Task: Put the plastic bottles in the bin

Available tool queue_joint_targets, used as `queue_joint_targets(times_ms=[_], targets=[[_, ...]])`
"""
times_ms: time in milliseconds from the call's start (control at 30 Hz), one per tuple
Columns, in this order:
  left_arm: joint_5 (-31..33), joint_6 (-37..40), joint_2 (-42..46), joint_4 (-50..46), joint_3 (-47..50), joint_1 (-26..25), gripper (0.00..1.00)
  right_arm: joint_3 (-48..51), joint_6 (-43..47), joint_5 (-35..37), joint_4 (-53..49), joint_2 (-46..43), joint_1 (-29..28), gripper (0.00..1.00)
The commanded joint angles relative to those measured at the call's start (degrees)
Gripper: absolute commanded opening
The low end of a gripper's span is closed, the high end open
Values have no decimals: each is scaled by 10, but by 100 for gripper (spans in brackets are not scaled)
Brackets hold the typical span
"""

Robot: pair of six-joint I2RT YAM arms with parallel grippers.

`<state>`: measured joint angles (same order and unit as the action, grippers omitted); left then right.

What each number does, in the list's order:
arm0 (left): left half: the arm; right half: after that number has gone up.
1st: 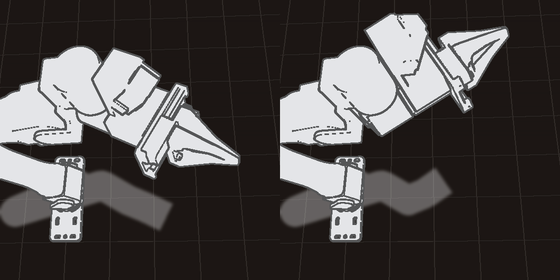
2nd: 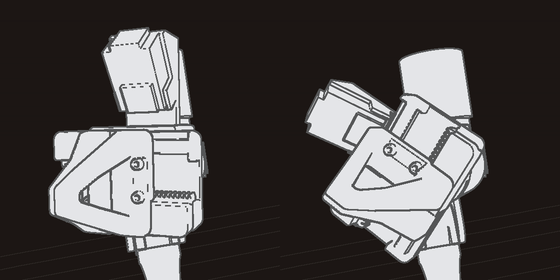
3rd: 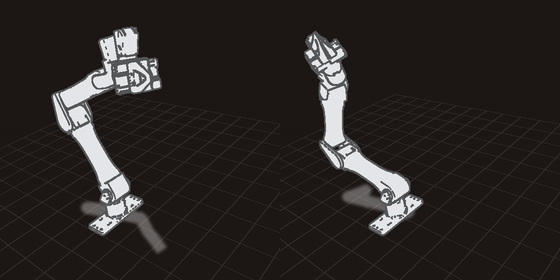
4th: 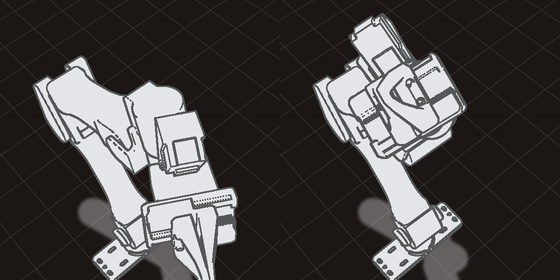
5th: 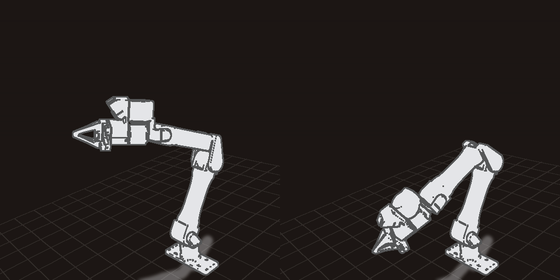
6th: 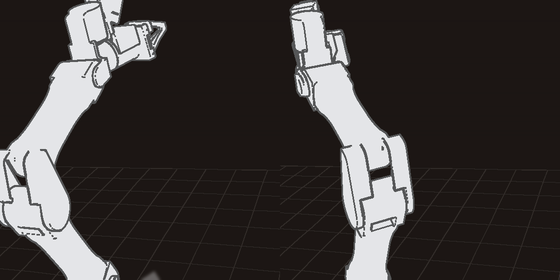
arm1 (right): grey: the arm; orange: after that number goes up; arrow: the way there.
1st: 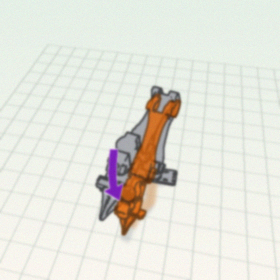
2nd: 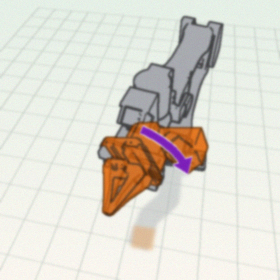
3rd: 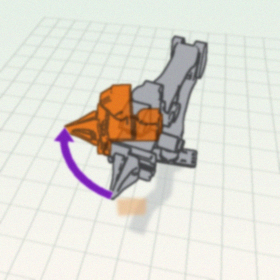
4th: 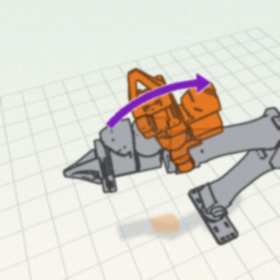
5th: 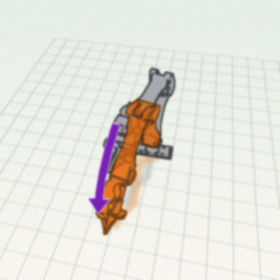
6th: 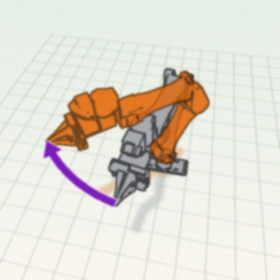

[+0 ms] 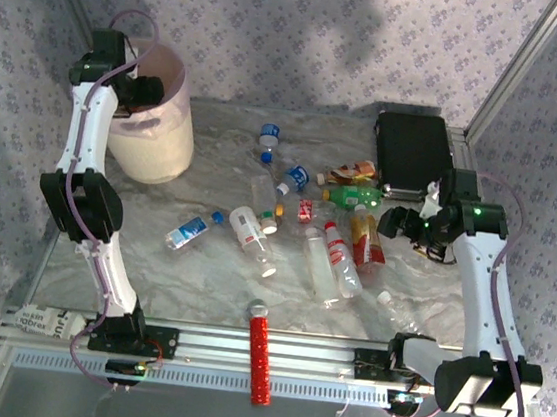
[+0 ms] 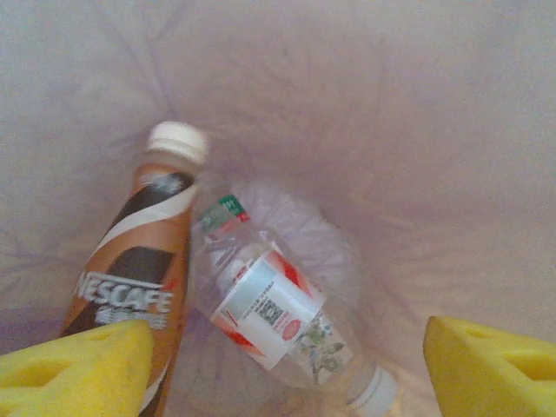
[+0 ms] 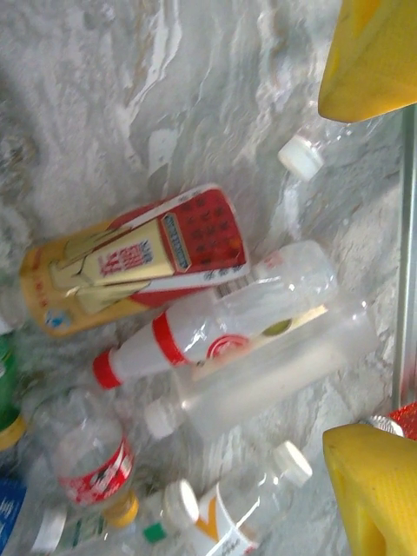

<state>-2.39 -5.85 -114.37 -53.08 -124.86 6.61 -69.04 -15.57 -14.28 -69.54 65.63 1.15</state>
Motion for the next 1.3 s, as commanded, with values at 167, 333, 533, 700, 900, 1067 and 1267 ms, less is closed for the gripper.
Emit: queue_joint_targets(times_ms=[167, 333, 533, 700, 900, 1067, 1267], targets=[[-16, 0, -18, -103, -206, -6, 85, 96, 9, 16, 1, -8, -11, 91], [-21, -1, -48, -189, -378, -15, 89, 149, 10, -48, 95, 21, -33, 94], [-17, 6, 12, -228, -363, -41, 92, 165, 25, -38, 166, 69, -53, 99], [8, 23, 62, -271, -322, -82, 93, 167, 41, -51, 205, 113, -58, 99], [-34, 7, 214, -147, -65, -115, 91, 175, 41, -38, 231, 159, -60, 99], [-58, -51, 360, -16, 202, -118, 88, 179, 39, -44, 245, 178, -58, 98], [-66, -105, 428, 40, 363, -155, 88, 179, 33, -17, 246, 196, -57, 93]])
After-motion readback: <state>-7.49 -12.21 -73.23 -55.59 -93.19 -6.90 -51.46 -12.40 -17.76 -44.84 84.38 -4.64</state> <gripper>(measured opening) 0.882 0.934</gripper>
